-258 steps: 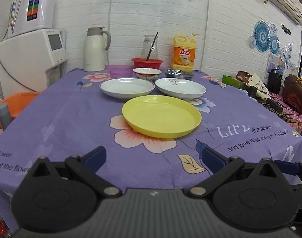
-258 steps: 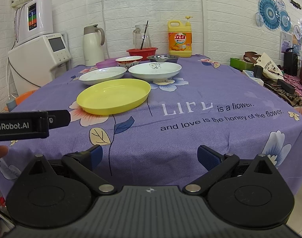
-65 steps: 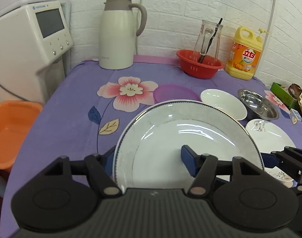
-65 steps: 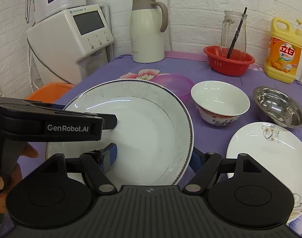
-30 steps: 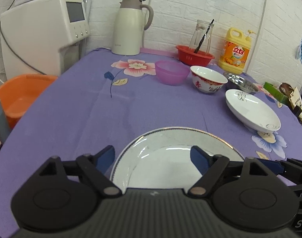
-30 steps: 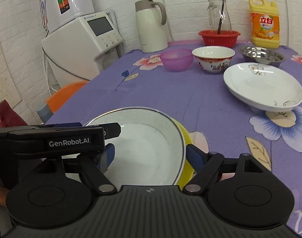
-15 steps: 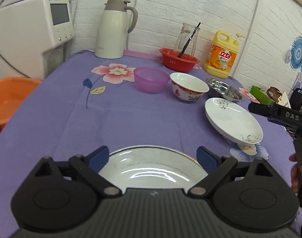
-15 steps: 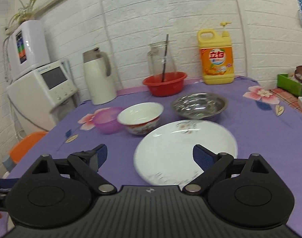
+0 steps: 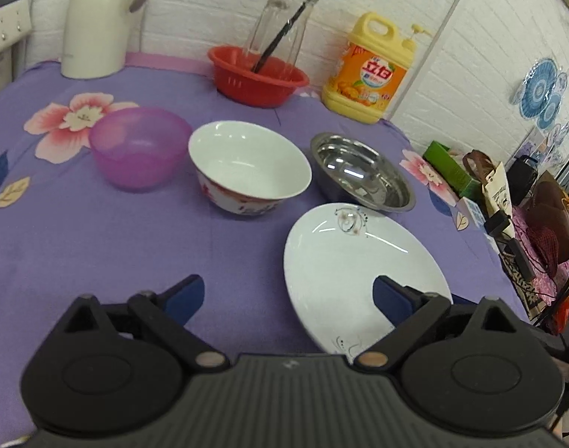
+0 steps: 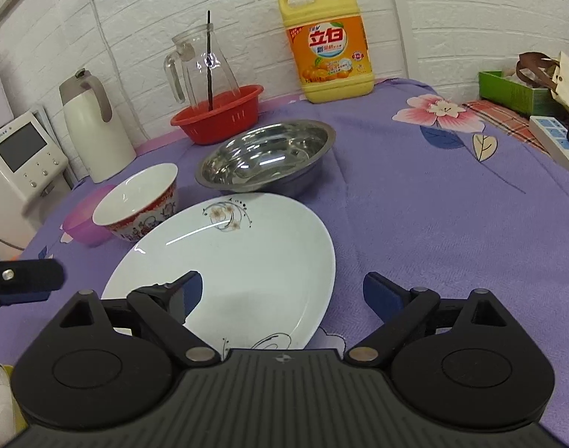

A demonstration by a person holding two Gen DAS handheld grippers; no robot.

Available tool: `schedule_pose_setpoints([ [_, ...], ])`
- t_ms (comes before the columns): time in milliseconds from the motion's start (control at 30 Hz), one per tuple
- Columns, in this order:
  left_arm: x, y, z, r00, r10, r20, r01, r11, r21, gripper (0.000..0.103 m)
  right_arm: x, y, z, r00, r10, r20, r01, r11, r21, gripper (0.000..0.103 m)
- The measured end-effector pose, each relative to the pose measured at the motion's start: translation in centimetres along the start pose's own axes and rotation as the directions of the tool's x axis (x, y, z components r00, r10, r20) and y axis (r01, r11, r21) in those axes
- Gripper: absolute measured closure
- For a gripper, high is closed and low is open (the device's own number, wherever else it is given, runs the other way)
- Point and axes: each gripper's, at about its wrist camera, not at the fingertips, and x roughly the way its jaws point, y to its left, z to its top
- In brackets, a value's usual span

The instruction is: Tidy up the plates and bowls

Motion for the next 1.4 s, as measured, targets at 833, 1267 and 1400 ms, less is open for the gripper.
schedule_pose_setpoints([
  [833,6.4,-3.8,-0.9,0.994,0.109,-0.012,-0.106,0.982,0.159,0.011,1.2,2.7,-1.0,0.999,-0.046,-0.009,0.043,0.976,-0.212,0.0],
  [1267,5.3,-4.4,-0.5,0.988,0.151,-0.018,-0.146,0.975,0.167,0.044,-0.5,4.5,-1.4,1.0,0.019,-0.009,-0.02,0.982,-0.19,0.0],
  [1400,3.0,-3.8,-0.6,0.992,0.128,-0.001,-0.127,0.982,0.14,0.044,-2.4,6.1,-1.5,0.999,0.024,0.033,-0.016,0.974,-0.225,0.0],
])
